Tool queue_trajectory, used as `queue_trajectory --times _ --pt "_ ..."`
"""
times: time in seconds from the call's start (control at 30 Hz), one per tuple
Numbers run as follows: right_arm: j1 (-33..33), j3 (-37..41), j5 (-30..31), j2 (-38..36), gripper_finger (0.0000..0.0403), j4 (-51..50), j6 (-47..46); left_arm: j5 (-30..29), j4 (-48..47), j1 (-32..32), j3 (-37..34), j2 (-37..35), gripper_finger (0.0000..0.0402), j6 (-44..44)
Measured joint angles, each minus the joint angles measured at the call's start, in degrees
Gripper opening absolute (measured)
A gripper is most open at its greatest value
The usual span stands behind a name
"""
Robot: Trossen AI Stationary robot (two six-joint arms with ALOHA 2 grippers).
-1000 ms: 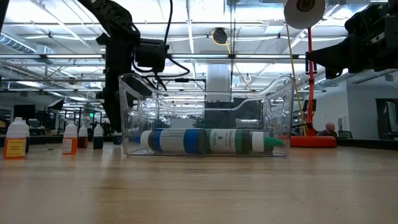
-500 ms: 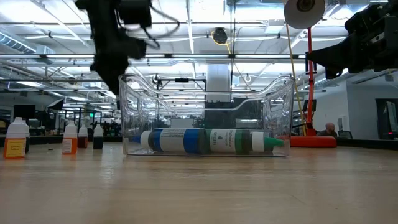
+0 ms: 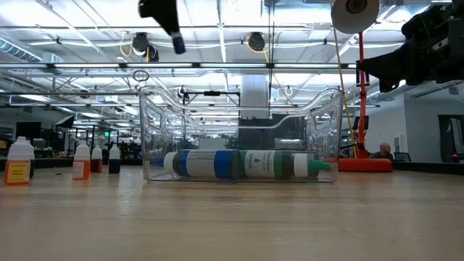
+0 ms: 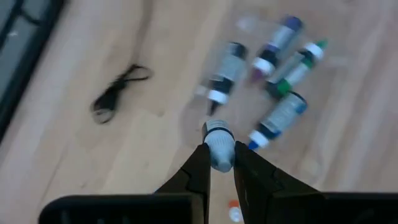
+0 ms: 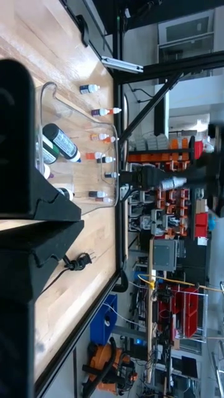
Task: Pick & Place food coloring
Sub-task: Put the small black food coloring bottle into the transparent bin
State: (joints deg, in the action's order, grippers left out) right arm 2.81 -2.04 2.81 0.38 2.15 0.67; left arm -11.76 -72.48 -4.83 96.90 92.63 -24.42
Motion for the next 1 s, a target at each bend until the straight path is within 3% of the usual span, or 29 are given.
queue_trajectory --times 0.43,1.0 --pt "-0.01 -0.02 0.0 0.05 0.0 0.12 0.0 10.76 3.12 -0.06 2.64 17.41 0.005 8.94" --pt "-0.02 -0.02 0.07 0.05 0.0 0.18 0.0 10.77 3.61 3.83 2.6 27.15 0.005 11.82"
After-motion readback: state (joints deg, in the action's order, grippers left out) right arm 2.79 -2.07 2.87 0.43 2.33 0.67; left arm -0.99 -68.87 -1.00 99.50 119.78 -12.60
